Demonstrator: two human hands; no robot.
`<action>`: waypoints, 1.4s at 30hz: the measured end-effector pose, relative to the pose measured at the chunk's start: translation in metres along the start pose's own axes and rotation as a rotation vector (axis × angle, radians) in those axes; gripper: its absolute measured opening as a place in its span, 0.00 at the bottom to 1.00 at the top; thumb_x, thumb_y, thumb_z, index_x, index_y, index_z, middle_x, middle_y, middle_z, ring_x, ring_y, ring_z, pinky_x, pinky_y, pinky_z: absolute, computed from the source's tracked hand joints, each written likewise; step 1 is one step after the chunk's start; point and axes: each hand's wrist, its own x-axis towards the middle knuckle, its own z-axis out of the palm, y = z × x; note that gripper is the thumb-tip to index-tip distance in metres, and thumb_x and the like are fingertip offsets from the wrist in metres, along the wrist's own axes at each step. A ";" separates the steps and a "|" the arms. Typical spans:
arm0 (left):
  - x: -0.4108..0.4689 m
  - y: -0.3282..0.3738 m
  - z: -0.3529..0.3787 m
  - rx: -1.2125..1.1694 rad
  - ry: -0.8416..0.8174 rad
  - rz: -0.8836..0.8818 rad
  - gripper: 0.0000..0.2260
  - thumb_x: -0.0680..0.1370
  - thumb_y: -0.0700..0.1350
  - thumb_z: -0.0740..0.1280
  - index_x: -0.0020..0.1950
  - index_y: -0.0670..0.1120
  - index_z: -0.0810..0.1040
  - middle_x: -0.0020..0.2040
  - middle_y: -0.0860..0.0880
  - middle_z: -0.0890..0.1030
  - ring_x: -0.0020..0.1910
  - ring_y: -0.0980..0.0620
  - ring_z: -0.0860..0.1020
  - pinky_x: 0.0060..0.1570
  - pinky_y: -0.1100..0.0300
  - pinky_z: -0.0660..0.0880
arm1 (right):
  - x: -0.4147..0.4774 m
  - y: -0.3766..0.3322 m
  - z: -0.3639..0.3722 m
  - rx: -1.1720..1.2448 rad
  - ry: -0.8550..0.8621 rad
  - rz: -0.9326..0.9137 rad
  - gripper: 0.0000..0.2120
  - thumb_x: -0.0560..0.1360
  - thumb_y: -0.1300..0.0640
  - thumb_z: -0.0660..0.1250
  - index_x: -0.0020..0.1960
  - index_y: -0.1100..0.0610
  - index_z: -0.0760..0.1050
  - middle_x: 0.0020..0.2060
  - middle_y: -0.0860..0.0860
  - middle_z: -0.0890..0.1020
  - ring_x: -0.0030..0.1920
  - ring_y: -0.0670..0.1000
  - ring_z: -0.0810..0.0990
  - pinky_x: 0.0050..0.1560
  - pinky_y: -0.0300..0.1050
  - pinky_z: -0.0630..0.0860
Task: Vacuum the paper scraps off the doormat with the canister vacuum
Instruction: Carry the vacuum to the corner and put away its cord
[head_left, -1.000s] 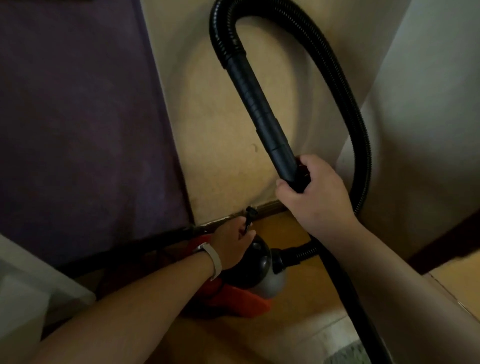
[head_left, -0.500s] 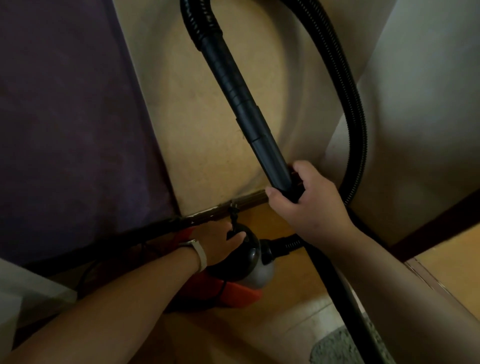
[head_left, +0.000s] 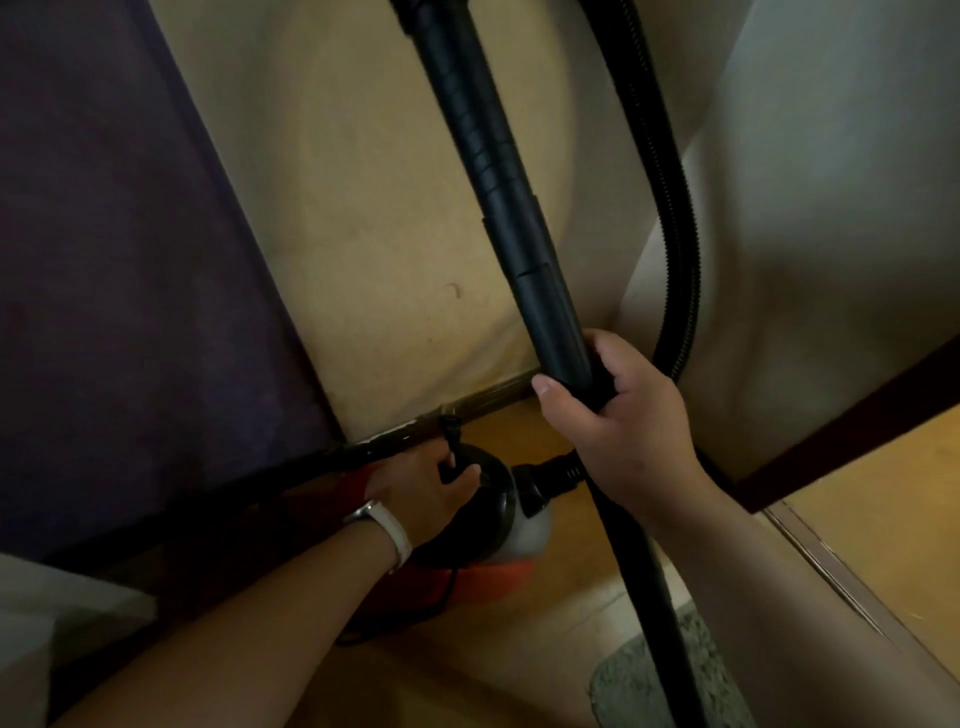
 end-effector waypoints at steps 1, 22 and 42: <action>-0.006 0.010 -0.009 -0.010 -0.004 -0.009 0.16 0.74 0.61 0.64 0.35 0.53 0.66 0.30 0.54 0.72 0.33 0.52 0.74 0.34 0.60 0.68 | 0.001 -0.010 -0.008 0.049 0.020 0.006 0.05 0.76 0.54 0.71 0.46 0.52 0.76 0.29 0.47 0.73 0.28 0.45 0.72 0.27 0.33 0.67; -0.132 0.319 -0.361 -0.051 -0.105 0.041 0.15 0.76 0.61 0.61 0.45 0.51 0.76 0.38 0.51 0.80 0.37 0.52 0.78 0.39 0.55 0.76 | 0.027 -0.354 -0.290 0.266 0.399 0.185 0.13 0.76 0.56 0.71 0.56 0.42 0.76 0.42 0.36 0.79 0.45 0.43 0.79 0.42 0.33 0.75; -0.254 0.487 -0.503 -0.077 -0.362 0.550 0.14 0.75 0.62 0.62 0.44 0.53 0.76 0.38 0.54 0.80 0.35 0.58 0.77 0.32 0.60 0.74 | -0.140 -0.556 -0.436 0.354 1.062 0.030 0.10 0.74 0.59 0.70 0.53 0.53 0.73 0.34 0.46 0.80 0.40 0.56 0.76 0.42 0.51 0.74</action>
